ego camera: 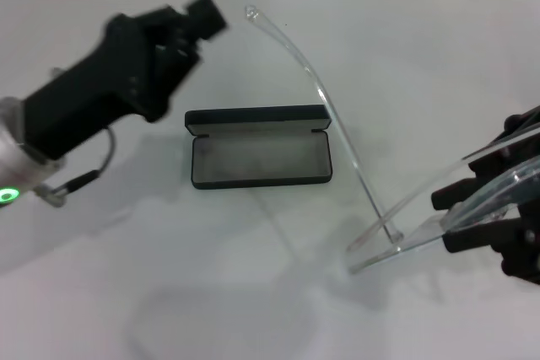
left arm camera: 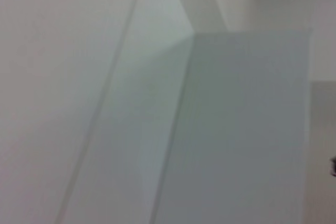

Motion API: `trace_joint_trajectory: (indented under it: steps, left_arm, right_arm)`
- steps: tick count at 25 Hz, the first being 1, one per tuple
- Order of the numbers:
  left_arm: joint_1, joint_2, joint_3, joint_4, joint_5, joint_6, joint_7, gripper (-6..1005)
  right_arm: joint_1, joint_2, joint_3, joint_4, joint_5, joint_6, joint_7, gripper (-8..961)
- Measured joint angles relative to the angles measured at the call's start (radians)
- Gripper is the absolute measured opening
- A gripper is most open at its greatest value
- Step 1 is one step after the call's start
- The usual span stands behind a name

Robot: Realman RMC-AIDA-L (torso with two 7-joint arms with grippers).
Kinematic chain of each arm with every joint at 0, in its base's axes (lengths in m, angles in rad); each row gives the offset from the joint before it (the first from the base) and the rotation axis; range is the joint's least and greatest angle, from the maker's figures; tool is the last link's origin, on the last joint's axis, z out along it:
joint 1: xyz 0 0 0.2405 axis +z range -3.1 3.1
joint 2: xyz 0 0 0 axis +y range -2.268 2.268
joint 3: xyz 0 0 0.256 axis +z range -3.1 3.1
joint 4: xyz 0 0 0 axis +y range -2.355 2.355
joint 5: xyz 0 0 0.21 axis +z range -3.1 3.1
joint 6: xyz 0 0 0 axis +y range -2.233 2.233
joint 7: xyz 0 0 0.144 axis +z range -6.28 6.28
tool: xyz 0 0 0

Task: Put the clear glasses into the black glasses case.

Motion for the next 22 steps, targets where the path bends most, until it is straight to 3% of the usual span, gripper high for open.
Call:
trace_joint_trajectory:
  steps: [5,12,22]
  left_arm:
    - [-0.046,-0.001,0.080,-0.023,0.001,0.004,0.001,68]
    - [-0.056,-0.003,0.160,-0.018,-0.039,0.026,0.005,68]
    - [-0.055,-0.006,0.170,-0.021,-0.048,0.061,0.002,68]
  right_arm:
    - [0.038,0.002,-0.054,0.007,0.001,0.026,0.000,109]
    - [0.041,0.002,-0.096,0.013,0.001,0.111,-0.016,109]
    - [0.047,0.002,-0.105,0.044,-0.005,0.155,-0.019,109]
